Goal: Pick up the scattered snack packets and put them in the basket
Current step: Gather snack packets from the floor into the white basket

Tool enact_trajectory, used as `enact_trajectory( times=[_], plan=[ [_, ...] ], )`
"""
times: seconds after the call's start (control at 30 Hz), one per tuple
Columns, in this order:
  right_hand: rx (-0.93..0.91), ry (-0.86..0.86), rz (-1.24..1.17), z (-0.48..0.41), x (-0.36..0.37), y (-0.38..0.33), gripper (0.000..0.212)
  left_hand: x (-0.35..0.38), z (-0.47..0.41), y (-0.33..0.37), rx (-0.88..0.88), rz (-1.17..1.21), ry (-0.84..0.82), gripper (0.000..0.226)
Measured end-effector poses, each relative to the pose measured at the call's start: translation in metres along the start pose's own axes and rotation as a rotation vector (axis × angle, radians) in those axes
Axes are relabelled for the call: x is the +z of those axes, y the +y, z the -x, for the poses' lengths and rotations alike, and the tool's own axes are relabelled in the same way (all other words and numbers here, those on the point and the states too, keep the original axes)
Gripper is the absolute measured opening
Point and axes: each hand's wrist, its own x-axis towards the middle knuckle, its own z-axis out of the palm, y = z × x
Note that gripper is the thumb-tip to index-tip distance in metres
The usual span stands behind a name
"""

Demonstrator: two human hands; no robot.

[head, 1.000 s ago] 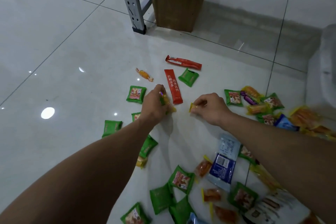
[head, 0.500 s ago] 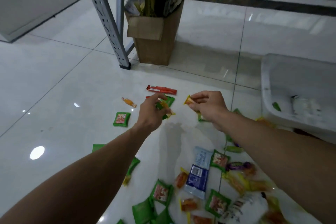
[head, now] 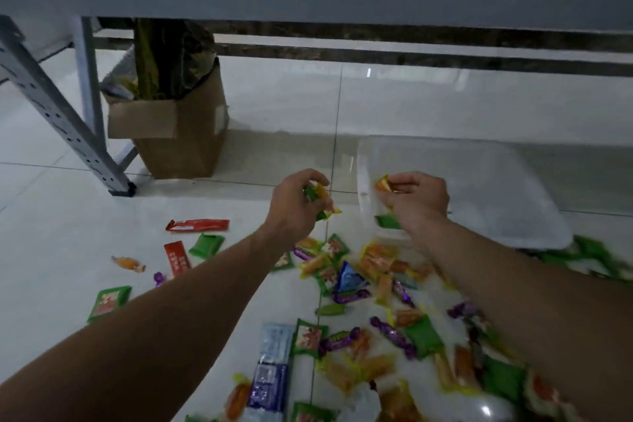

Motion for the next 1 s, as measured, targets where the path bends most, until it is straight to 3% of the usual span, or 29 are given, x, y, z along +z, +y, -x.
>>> enact_trajectory(
  times=[0.3,0.53,0.7,0.8,1.0],
  plan=[
    [0.117,0.126,0.008,-0.064,-0.065,0.033,0.02,0.103,-0.048,0.024,0.071,-0.138,-0.1,0.023],
    [0.196,0.089,-0.013,-0.098,-0.075,0.056,0.024,0.16,-0.076,0.005,0.049,-0.188,-0.16,0.024],
    [0.199,0.076,0.021,-0.111,-0.075,0.07,0.023,0.177,-0.087,-0.007,0.031,-0.247,-0.201,0.021],
    [0.184,0.072,0.032,-0.114,-0.073,0.075,0.022,0.177,-0.089,-0.009,0.054,-0.269,-0.218,0.032],
    [0.139,0.071,0.074,-0.108,-0.059,0.075,0.021,0.158,-0.086,-0.004,0.136,-0.283,-0.132,0.035]
  ],
)
